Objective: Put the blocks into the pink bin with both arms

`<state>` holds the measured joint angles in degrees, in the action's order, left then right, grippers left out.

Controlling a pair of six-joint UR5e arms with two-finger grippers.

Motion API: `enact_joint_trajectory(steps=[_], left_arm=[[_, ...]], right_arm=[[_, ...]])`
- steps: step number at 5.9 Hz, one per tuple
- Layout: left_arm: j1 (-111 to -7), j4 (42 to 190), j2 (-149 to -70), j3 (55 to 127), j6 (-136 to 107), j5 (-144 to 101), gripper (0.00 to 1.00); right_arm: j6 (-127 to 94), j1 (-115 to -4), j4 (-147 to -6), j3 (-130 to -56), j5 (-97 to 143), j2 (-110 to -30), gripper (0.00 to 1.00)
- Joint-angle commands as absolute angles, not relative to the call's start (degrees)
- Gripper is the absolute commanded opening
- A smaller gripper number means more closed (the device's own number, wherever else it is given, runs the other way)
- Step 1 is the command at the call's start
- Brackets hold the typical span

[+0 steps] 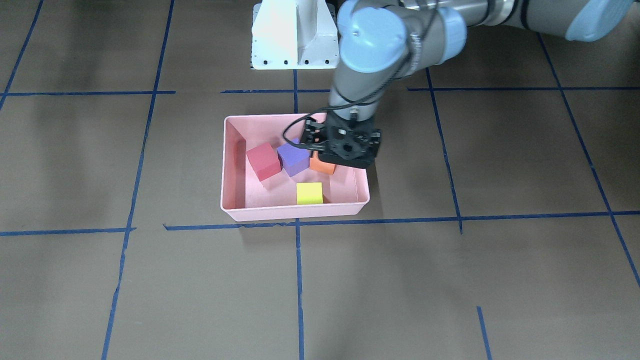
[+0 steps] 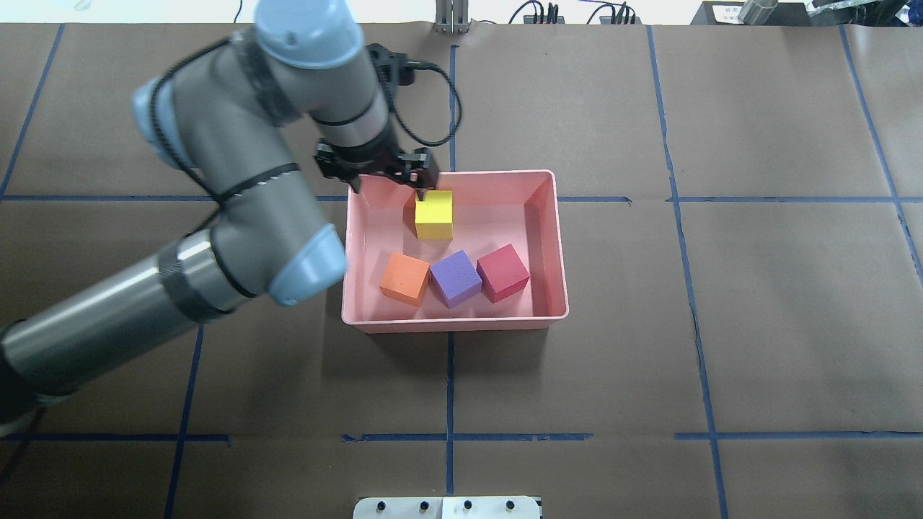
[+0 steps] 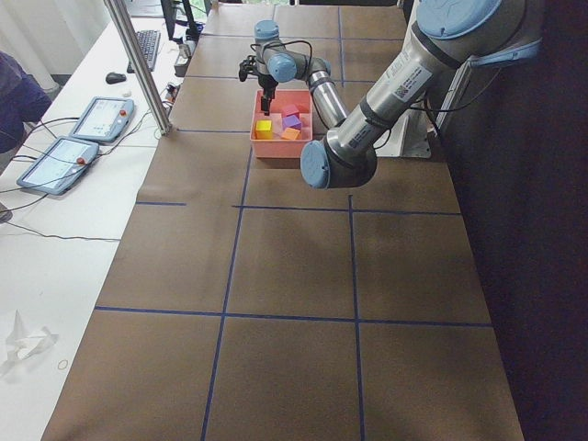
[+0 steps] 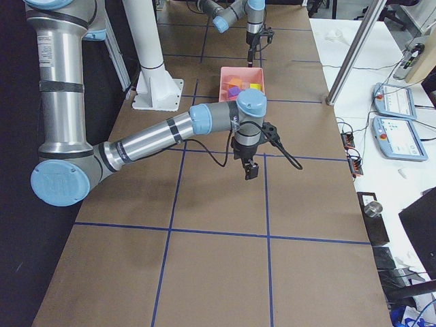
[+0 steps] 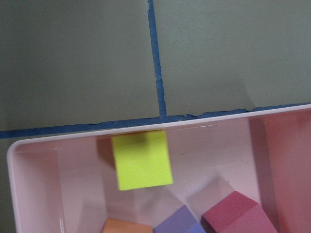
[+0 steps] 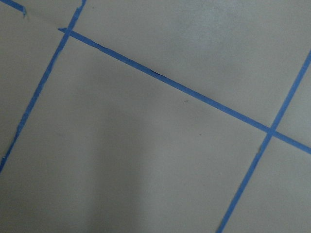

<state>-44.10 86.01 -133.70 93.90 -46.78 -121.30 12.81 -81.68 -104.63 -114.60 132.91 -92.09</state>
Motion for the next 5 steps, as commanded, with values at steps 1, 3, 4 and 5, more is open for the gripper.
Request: enact_joint_trajectory(steps=[1, 3, 4, 5], left_arm=[[-54.43, 85.96, -122.14, 97.11, -26.22, -126.55, 1.0], [-68.39, 85.96, -110.89, 96.94, -5.98, -132.5, 1.0], [-75.78, 86.04, -103.0, 96.86, 3.16, -133.67, 1.0], [-81.59, 86.22, -96.83, 96.42, 8.12, -133.68, 1.0]], right_arm=[[13.44, -86.98, -104.5, -114.52, 132.72, -98.75, 1.0], [16.24, -89.64, -104.41, -114.17, 132.19, -102.9, 1.0], [16.09, -89.74, -104.41, -113.82, 132.19, -103.09, 1.0], [15.56, -89.74, -104.41, -113.64, 132.36, -102.92, 1.0]])
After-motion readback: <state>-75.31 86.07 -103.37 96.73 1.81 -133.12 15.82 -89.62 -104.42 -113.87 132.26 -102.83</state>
